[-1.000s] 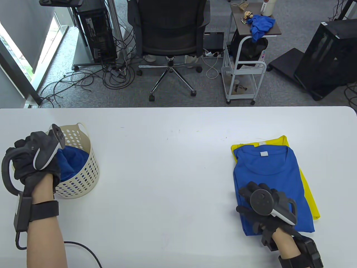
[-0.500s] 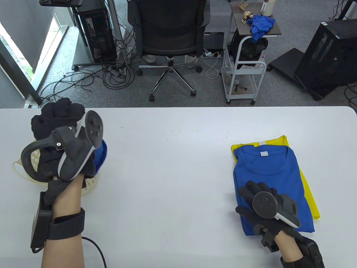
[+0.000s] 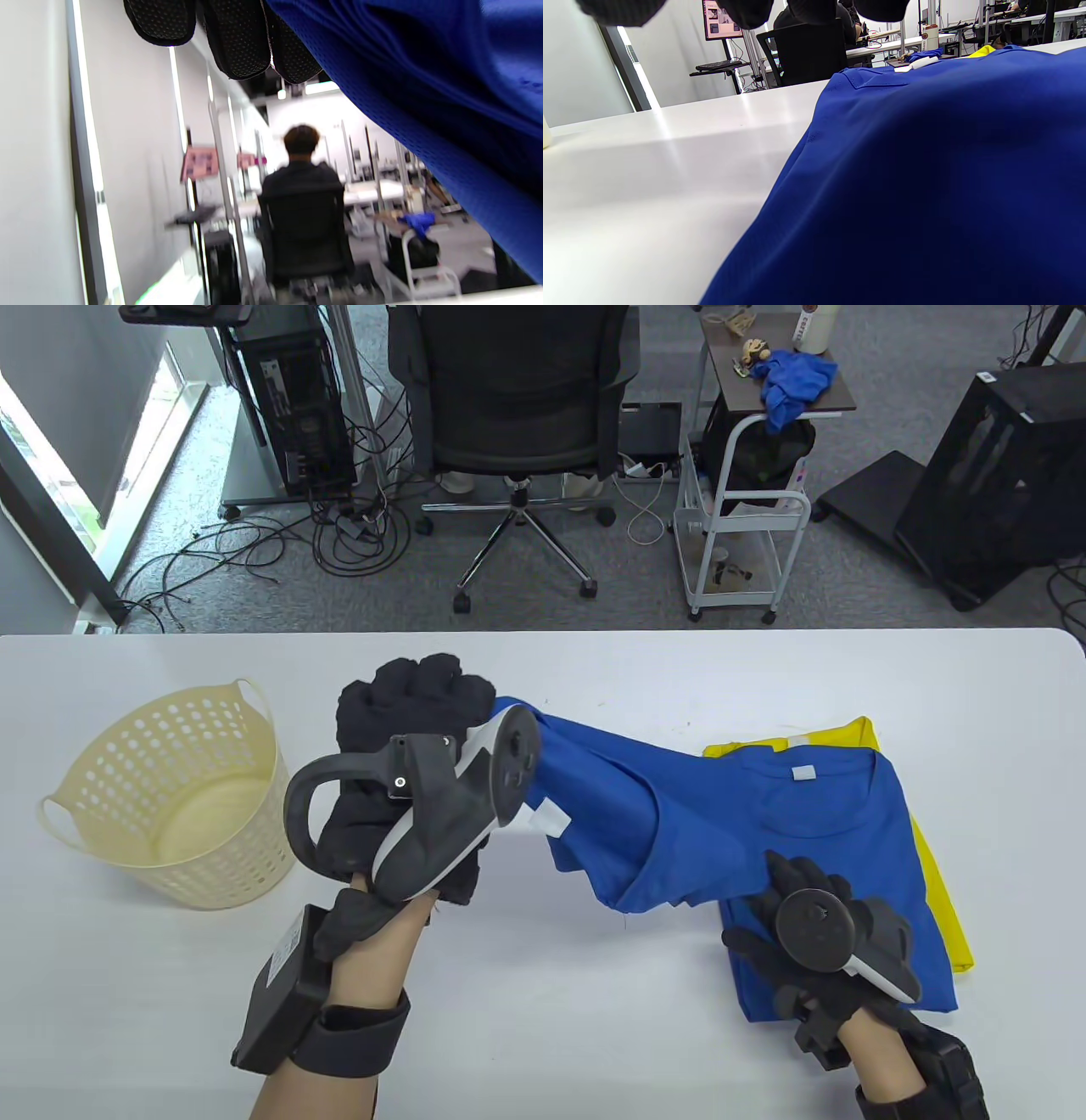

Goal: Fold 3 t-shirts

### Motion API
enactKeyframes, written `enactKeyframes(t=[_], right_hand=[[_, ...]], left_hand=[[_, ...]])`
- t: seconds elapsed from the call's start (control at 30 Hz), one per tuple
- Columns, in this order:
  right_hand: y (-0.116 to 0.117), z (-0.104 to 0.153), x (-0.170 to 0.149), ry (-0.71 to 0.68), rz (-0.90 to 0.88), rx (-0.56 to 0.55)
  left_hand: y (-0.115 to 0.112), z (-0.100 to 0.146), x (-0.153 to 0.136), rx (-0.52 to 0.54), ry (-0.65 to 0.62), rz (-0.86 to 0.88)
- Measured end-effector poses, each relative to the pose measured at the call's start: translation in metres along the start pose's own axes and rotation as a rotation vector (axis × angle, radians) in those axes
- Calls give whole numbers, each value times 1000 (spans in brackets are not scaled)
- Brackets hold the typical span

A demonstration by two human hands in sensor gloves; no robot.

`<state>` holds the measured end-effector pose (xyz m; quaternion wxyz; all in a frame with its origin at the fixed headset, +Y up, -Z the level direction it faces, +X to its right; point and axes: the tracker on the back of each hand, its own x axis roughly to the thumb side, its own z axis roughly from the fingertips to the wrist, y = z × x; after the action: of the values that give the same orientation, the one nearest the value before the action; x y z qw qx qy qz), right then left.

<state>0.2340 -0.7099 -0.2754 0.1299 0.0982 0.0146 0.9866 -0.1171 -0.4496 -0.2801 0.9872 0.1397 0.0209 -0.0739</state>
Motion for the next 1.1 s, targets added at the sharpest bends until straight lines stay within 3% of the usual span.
enactKeyframes(t=[0.17,0.23,0.3,0.5,0.6,0.7,0.77,0.83,0.9,1.0,1.1], right_hand=[[6,-3,-1,18,25,30],[9,-4,1,20,37,39],[9,-4,4,12,52,33],[16,-3,27,-77,100,25],[28,-6,42,-112,178,78],[42,-9,61,-136,361,112],[49,-10,72,-150,459,116],[55,-11,80,-165,506,114],[64,-14,85,-179,533,148],[76,-19,86,-138,622,193],[78,-21,85,-124,580,188]], left_hand=[[-133,2,-10,-357,-54,4],[-189,7,-15,-420,-45,-70],[-222,13,-24,-420,-46,-92],[-284,35,-53,-489,-56,93],[-303,35,-62,-555,-49,68],[-287,35,-75,-471,-32,152],[-270,41,-79,-405,-86,248],[-262,49,-75,-403,-175,308],[-268,55,-63,-461,-241,328],[-290,57,-40,-663,-327,207],[-293,60,-30,-622,-352,133]])
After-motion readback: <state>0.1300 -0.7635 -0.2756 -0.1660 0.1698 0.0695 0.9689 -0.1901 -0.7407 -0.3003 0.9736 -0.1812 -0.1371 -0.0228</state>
